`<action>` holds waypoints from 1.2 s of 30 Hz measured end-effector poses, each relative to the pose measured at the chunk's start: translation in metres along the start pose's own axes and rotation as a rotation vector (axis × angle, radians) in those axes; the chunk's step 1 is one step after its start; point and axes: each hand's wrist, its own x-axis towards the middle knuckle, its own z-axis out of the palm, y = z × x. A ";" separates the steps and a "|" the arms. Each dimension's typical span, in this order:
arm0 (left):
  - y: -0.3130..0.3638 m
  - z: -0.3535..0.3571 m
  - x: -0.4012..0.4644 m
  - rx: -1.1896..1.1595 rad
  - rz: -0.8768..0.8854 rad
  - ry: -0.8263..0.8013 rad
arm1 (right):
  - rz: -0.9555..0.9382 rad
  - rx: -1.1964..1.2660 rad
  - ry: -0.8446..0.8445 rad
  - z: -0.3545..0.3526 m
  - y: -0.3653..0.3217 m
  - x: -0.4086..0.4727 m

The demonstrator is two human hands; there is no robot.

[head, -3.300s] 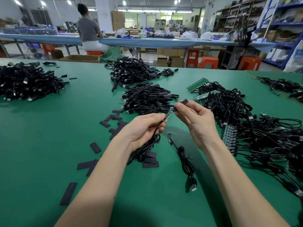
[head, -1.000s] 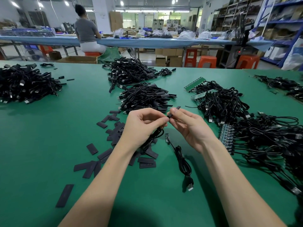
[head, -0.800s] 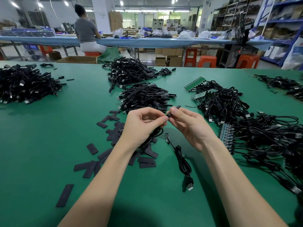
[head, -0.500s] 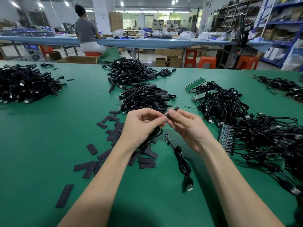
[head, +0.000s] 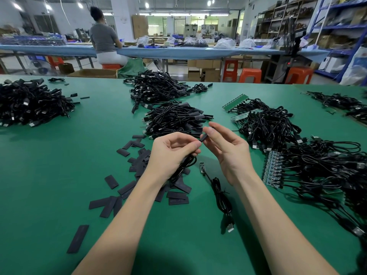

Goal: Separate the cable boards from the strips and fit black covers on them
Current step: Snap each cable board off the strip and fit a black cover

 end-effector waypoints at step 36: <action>-0.007 0.004 0.123 1.109 0.146 -0.128 | 0.191 -0.683 0.225 -0.039 0.007 0.020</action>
